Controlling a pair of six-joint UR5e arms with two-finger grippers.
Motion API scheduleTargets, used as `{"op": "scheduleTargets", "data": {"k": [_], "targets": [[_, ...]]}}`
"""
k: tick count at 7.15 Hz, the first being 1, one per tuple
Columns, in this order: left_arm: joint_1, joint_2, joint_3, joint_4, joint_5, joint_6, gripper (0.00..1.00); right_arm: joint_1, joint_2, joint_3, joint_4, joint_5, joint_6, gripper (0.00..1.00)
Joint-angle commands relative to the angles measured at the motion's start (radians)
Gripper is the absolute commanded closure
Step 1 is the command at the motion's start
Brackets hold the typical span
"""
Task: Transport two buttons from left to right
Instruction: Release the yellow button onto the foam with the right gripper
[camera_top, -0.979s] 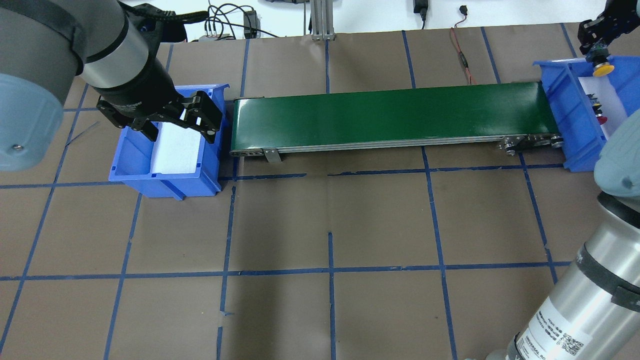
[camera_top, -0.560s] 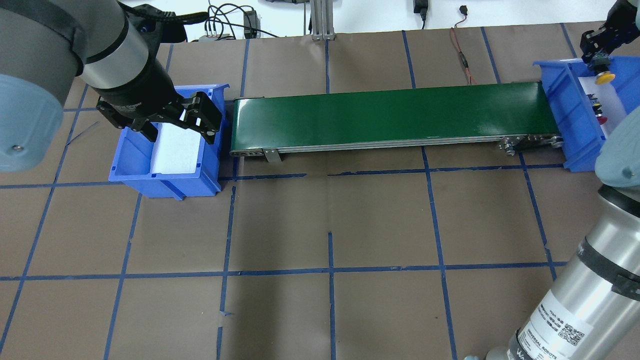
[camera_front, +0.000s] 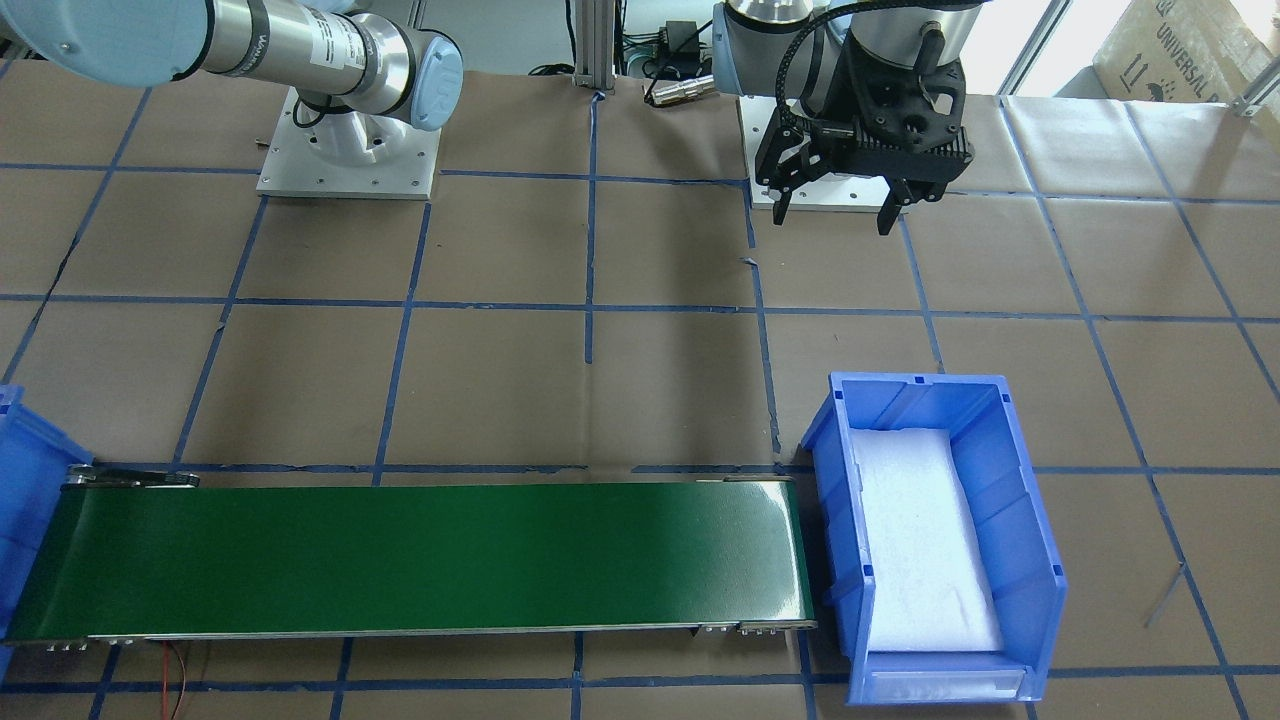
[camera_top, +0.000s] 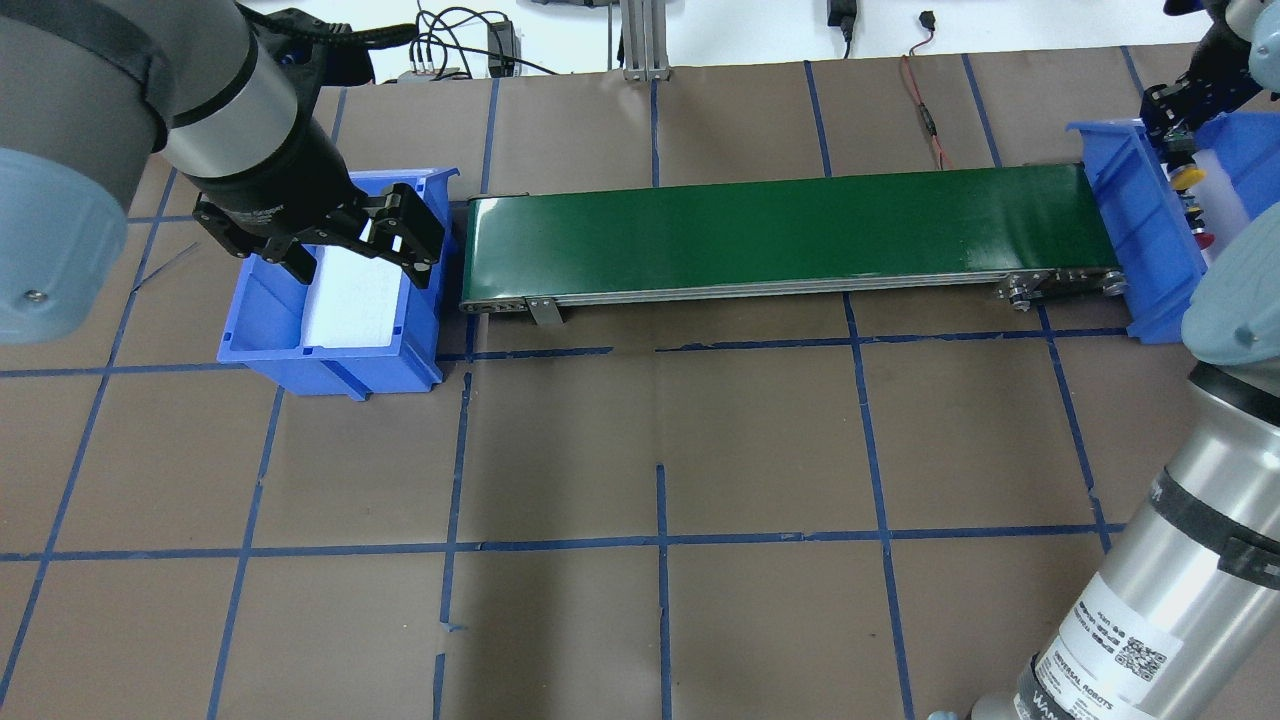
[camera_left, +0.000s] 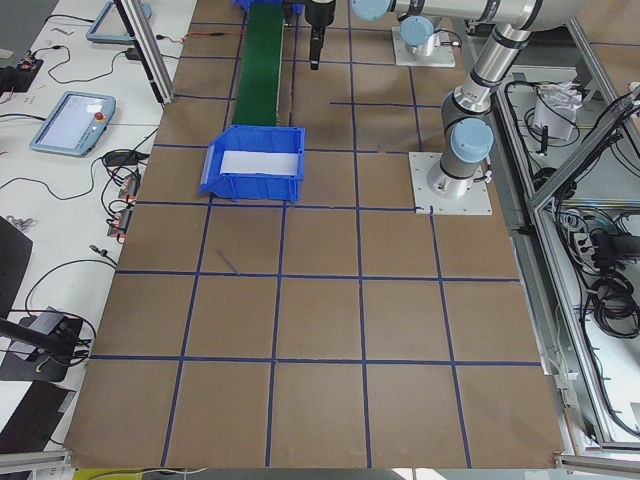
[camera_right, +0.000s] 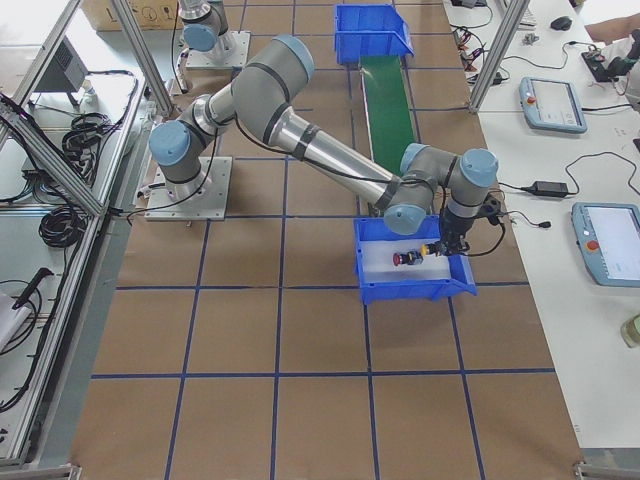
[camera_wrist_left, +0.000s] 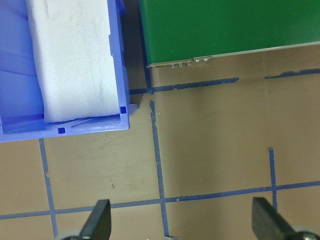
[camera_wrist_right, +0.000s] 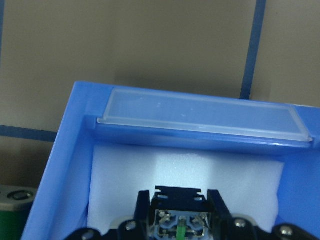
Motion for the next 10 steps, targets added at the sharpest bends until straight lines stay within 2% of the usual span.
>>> {"op": "scheduleTargets", "data": {"k": [1, 2, 6, 7, 8, 9, 10], "targets": [[0.0, 0.0, 0.0, 0.0, 0.0, 0.0, 0.0, -0.001, 0.006, -0.001, 0.001, -0.003, -0.005, 0.49], [0.001, 0.0, 0.0, 0.0, 0.0, 0.0, 0.0, -0.001, 0.006, -0.006, 0.0, -0.003, -0.006, 0.34], [0.001, -0.012, 0.011, 0.005, -0.002, 0.0, 0.0, -0.001, -0.006, -0.009, 0.009, 0.0, -0.009, 0.28], [-0.002, -0.011, 0.009, 0.005, 0.0, 0.0, 0.0, 0.004, -0.041, -0.011, 0.033, 0.002, -0.012, 0.26], [-0.002, -0.009, 0.009, 0.005, 0.0, 0.0, 0.0, 0.015, -0.113, -0.008, 0.138, 0.002, 0.006, 0.26], [-0.002, -0.006, 0.005, 0.003, 0.0, 0.0, 0.0, 0.063, -0.161, -0.005, 0.174, 0.0, 0.027, 0.17], [-0.002, -0.006, 0.005, 0.005, 0.0, 0.003, 0.0, 0.14, -0.199, 0.008, 0.181, -0.012, 0.069, 0.14]]}}
